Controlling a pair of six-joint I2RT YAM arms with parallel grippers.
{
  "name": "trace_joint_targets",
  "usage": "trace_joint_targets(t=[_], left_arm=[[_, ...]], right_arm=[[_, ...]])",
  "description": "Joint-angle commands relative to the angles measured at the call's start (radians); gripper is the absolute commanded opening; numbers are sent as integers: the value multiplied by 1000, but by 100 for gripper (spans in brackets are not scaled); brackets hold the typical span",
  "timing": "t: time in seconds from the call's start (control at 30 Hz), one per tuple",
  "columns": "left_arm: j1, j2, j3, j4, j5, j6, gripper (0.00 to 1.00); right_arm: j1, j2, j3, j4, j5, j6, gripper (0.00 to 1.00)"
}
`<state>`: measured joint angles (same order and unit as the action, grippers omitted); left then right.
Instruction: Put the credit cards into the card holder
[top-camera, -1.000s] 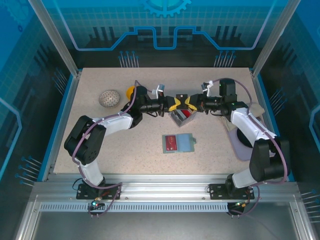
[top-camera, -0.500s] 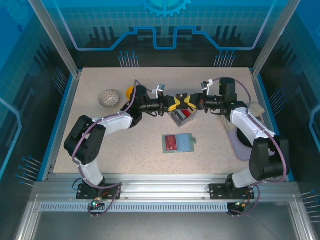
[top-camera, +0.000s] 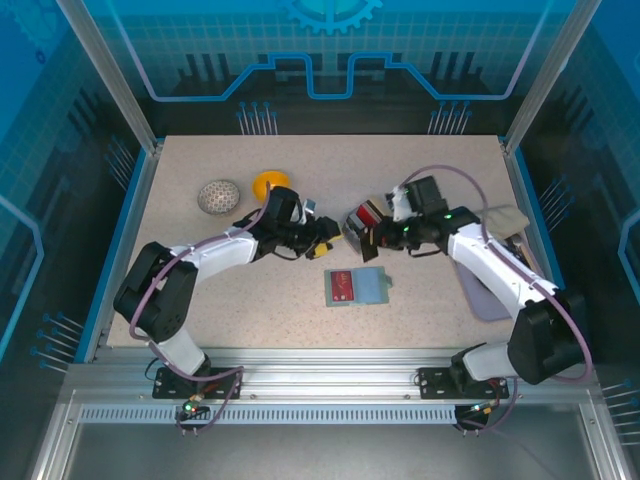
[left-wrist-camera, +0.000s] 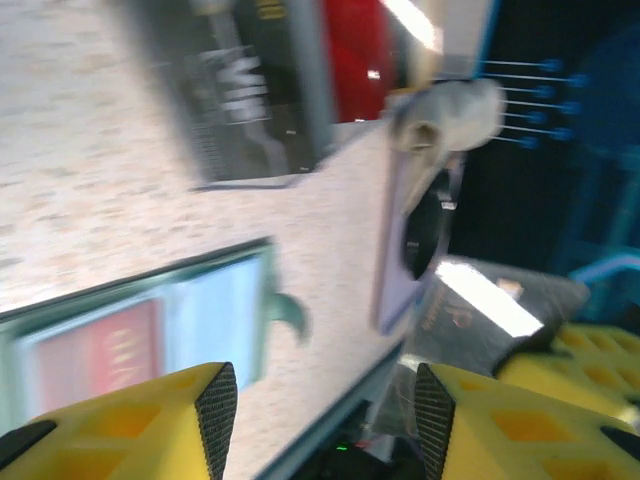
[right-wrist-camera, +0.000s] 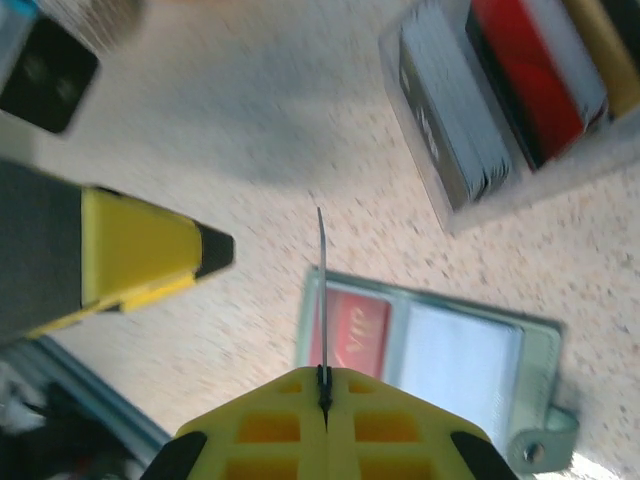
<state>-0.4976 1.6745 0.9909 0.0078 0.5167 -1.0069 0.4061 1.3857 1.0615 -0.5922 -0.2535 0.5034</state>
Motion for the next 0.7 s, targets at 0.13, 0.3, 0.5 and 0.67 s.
trace_joint_targets(t=[0.13,0.3,0.5,0.67], left_arm=[[-47,16,-16,-279,-128,158,55],[-80,55,6,-329,-158,188,55],[-89,99,12,-327,-151,190,55],[-96,118,13,-310,-141,188,54]], right_arm=[[97,34,-84,-112,266,10,0],[97,41,-117,-90,245,20,0],[99,78,-128,-66,233,30,0],[105,115,-129,-66,260,49,0]])
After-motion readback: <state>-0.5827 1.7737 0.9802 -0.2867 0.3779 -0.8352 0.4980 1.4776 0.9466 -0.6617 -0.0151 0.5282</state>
